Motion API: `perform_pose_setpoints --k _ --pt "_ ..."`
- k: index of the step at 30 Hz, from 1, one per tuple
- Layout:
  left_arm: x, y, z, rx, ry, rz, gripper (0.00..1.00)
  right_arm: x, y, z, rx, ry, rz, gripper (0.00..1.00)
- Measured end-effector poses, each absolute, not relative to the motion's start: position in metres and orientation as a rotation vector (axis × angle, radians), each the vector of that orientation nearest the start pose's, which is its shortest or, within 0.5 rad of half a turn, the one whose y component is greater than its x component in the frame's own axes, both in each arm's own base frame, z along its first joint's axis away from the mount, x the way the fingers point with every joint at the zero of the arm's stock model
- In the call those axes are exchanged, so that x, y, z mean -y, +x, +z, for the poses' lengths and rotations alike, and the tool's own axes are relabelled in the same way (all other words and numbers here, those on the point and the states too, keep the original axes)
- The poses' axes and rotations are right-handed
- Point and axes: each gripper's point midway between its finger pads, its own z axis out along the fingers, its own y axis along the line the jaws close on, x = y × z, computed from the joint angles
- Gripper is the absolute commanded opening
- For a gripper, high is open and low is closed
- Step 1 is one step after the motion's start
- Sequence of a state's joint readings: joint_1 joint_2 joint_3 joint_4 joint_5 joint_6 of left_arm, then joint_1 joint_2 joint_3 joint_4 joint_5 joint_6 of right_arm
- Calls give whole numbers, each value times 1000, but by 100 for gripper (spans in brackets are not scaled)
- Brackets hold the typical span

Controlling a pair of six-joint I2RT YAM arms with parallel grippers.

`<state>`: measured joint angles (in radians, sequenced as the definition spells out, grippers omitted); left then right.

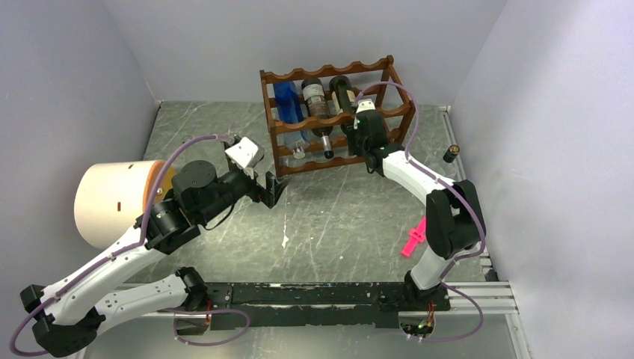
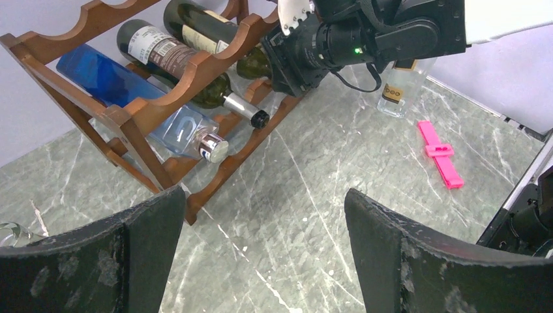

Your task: Put the wine bottle on the wine rack

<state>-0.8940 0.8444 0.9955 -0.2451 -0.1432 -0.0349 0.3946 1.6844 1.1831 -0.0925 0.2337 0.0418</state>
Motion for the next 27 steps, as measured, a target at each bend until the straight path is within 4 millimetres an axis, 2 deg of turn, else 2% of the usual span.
perform_pose_setpoints --k 4,9,15,19,22,24,27 --pt "236 218 342 -1584 611 -588 95 -143 455 143 -2116 -225 -18 56" --pt "236 218 342 -1584 613 -590 95 -139 455 150 -2087 -192 -32 69" --pt "236 217 341 -1588 617 -590 95 -139 457 185 -1982 -131 14 77" --pt "235 217 342 -1585 616 -591 95 -137 445 212 -1922 -104 58 77" --pt "235 216 343 -1584 615 -592 95 -135 436 224 -1900 -77 87 75" --pt "235 216 342 -1585 616 -591 95 -133 426 224 -1912 -57 103 69" --pt "235 216 342 -1586 616 -591 95 -128 413 214 -1965 -24 112 54"
